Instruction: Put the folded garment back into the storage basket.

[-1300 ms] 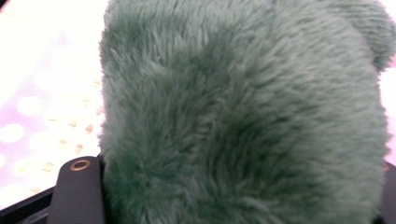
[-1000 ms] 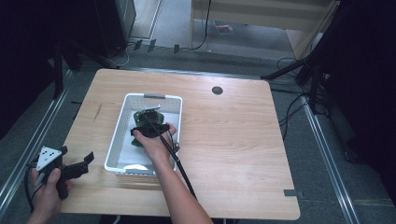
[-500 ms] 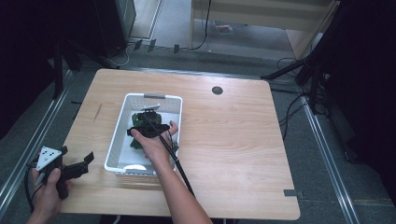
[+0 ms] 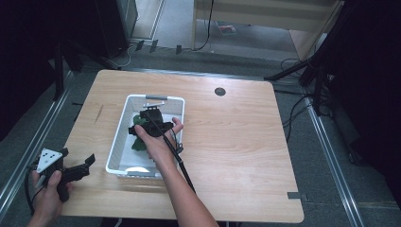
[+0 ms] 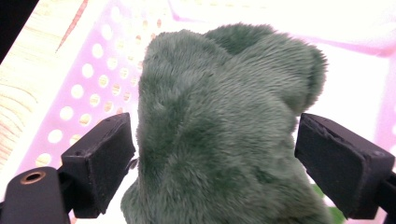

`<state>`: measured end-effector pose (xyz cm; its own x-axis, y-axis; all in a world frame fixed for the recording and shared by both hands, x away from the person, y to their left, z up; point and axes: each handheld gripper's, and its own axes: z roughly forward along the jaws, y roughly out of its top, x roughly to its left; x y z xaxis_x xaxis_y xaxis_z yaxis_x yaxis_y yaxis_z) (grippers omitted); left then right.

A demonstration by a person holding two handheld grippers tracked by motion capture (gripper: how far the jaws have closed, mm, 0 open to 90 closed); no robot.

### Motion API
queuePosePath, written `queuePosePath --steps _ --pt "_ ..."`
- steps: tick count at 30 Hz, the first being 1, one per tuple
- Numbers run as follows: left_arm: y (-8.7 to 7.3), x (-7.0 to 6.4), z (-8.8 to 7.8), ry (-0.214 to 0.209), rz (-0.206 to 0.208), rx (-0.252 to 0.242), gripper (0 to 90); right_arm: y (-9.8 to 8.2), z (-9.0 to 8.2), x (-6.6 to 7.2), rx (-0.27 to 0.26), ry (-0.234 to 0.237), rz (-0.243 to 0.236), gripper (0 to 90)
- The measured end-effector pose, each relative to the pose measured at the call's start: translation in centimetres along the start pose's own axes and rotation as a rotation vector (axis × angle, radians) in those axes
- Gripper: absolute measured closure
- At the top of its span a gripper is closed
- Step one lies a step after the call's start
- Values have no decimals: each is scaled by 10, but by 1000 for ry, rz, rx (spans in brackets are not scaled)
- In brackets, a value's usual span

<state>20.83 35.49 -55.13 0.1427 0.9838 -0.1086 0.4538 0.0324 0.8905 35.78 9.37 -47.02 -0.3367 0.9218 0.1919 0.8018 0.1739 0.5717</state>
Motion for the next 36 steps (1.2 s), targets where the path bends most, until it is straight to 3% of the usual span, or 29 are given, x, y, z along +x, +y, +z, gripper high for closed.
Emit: queuePosePath --steps 18,28,36 --pt "0 0 0 1 2 0 3 7 -29 -11 -44 7 9 131" --pt "0 -1 0 4 1 -1 3 11 -52 -28 -97 0 19 136" --pt "0 -1 0 5 1 0 3 15 -67 -50 -126 -22 45 141"
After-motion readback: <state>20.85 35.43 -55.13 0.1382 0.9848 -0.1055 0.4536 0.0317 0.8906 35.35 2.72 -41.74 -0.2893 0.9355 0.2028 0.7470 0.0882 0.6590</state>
